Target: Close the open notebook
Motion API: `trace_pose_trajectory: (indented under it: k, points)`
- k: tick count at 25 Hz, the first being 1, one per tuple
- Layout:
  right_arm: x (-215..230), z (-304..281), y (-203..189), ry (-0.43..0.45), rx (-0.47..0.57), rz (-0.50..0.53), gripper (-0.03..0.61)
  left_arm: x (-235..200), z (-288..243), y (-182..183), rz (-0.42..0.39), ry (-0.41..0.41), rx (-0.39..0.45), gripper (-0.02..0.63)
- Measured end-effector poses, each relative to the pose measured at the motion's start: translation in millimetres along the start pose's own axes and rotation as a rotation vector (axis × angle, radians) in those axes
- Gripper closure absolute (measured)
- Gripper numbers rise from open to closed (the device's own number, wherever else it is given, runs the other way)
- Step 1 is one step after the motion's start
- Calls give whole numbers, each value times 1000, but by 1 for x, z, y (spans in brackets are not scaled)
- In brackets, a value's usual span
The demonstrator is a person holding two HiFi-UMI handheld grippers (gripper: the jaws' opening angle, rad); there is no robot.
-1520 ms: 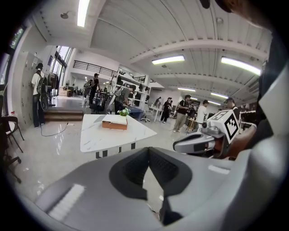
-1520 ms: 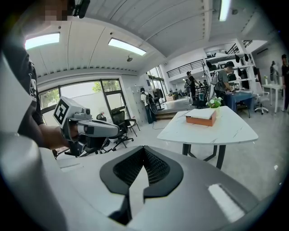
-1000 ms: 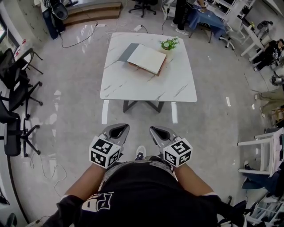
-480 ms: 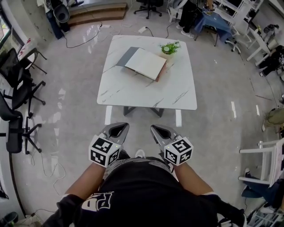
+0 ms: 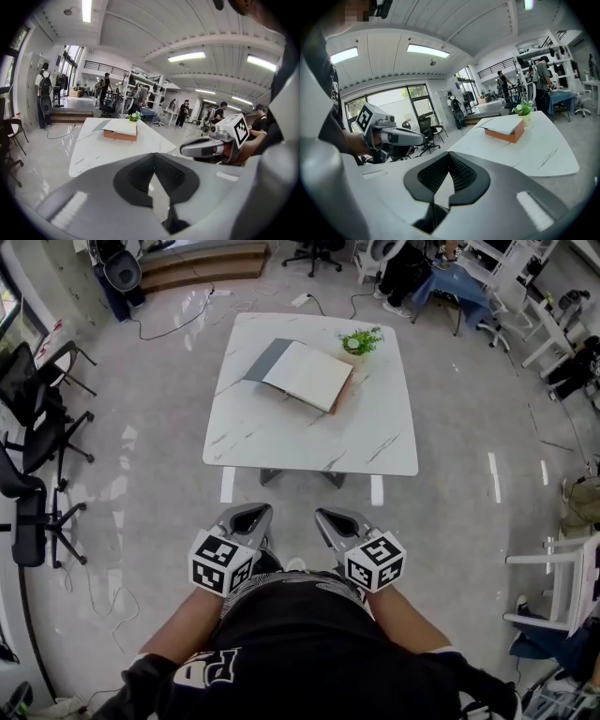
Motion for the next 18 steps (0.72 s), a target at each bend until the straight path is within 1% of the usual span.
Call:
trace_pose_trajectory:
  k: [6,12,18]
  points:
    - [14,-16,19,-25,-6,0,578,-25,-13,19,-9,-20,12,555]
    - [32,-47,46,-35,-26,-3,578,-65,-29,45,-7,-30,10,555]
    - [53,-85,84,-47,-33,-2,578,-113,-47,76,-13,-42,7,555]
Point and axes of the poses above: the fingertips, and each gripper's own axes: z backward along the fingers, x to its right, y out of its top, the point moved 7 cm from there along z, backward along the fingers, and after that the axes turned 12 degrees about -x, right-handed, at the moved point
